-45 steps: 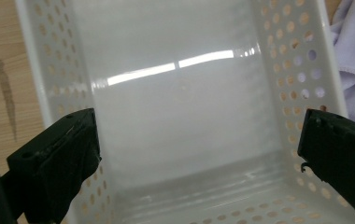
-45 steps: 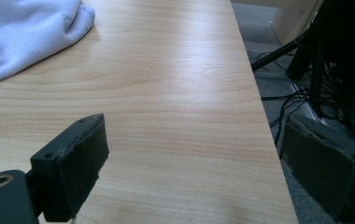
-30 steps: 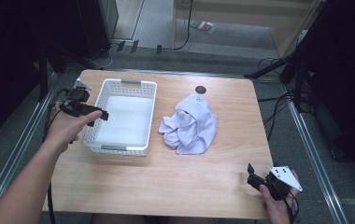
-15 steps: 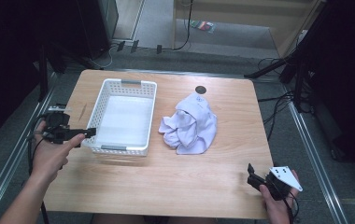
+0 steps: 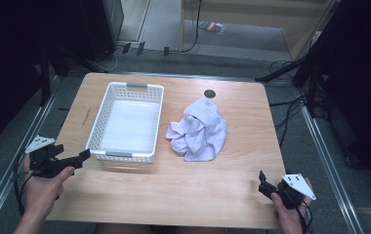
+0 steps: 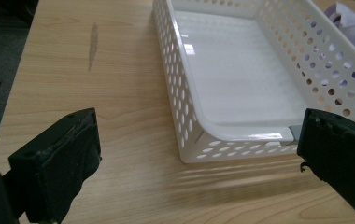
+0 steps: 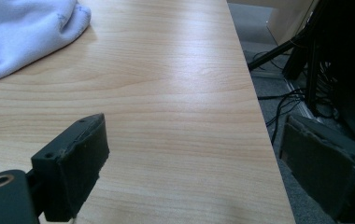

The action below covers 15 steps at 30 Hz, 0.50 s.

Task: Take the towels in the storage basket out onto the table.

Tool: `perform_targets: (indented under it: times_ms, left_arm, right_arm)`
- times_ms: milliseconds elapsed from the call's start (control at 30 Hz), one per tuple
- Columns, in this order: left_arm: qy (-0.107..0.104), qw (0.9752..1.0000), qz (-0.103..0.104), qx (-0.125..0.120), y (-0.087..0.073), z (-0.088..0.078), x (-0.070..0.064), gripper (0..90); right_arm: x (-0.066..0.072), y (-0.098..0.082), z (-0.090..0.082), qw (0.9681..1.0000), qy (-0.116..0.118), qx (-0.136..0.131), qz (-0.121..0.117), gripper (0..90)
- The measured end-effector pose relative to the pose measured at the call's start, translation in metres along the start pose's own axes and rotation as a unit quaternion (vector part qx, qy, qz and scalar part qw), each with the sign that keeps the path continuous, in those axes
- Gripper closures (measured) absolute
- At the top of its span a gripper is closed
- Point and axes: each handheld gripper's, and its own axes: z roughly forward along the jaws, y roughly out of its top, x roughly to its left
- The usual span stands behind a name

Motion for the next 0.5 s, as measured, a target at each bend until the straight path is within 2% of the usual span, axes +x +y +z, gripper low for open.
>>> perform_targets:
  times_ms: [67, 200, 367, 500]
  left_arm:
    - [0.004, 0.9998, -0.002, -0.018, -0.008, -0.002, 0.004, 0.0]
    - [0.009, 0.9992, 0.001, -0.038, -0.021, -0.004, 0.012, 0.0]
    - [0.010, 0.9990, -0.006, -0.044, -0.039, -0.002, 0.026, 0.0]
    - [0.005, 0.9981, -0.010, -0.060, -0.053, -0.005, 0.038, 0.0]
  right_arm:
    - [0.000, 0.000, 0.000, 1.0000, 0.000, 0.000, 0.000, 8.3]
    - [0.000, 0.000, 0.000, 1.0000, -0.001, 0.000, 0.000, 8.3]
    - [0.000, 0.000, 0.000, 1.0000, -0.001, 0.000, 0.000, 8.3]
    - [0.000, 0.000, 0.000, 1.0000, -0.001, 0.000, 0.001, 8.3]
